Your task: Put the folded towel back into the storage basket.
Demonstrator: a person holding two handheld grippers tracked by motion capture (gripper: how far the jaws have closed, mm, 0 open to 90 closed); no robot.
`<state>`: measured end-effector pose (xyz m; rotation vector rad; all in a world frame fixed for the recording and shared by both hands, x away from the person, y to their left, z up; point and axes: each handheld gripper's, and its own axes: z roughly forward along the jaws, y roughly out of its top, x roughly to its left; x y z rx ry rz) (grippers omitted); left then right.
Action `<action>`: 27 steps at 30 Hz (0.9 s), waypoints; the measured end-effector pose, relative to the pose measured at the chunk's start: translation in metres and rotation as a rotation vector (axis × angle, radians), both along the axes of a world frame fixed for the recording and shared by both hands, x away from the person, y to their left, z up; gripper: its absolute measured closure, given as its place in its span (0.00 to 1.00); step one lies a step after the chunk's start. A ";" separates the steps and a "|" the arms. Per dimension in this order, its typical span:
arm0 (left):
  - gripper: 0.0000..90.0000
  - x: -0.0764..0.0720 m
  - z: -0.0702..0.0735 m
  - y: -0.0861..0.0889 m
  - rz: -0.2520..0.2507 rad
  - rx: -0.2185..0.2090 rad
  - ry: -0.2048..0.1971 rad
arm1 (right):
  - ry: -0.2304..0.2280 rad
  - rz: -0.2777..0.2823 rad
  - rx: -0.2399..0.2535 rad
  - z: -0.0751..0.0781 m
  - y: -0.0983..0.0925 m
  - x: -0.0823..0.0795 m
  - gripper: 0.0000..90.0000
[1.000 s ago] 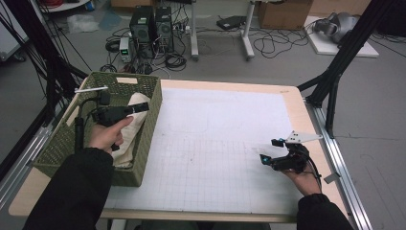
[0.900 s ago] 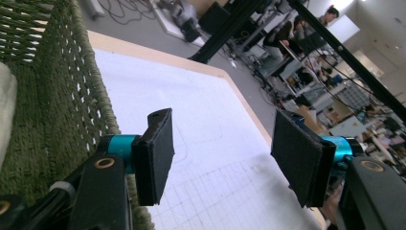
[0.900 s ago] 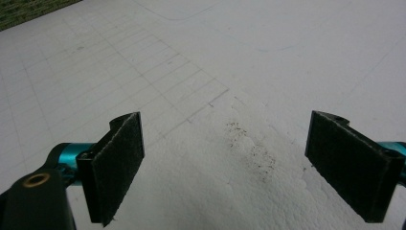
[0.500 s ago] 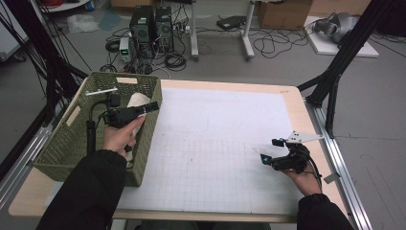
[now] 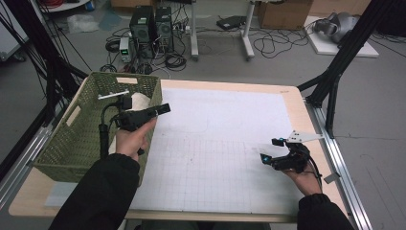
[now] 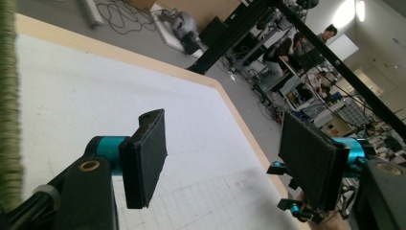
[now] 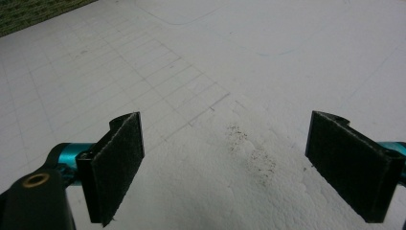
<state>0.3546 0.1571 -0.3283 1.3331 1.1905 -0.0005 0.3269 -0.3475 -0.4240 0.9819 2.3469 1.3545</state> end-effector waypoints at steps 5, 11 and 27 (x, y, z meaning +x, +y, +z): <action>0.38 -0.003 -0.001 -0.012 0.011 -0.006 -0.013 | 0.000 0.005 0.004 0.000 0.000 0.000 0.14; 0.38 -0.007 -0.003 -0.024 0.027 -0.029 -0.021 | 0.007 0.007 0.002 -0.001 0.001 0.000 0.14; 0.37 -0.020 -0.008 -0.050 0.060 0.020 -0.054 | 0.002 0.011 0.008 0.001 0.000 0.000 0.14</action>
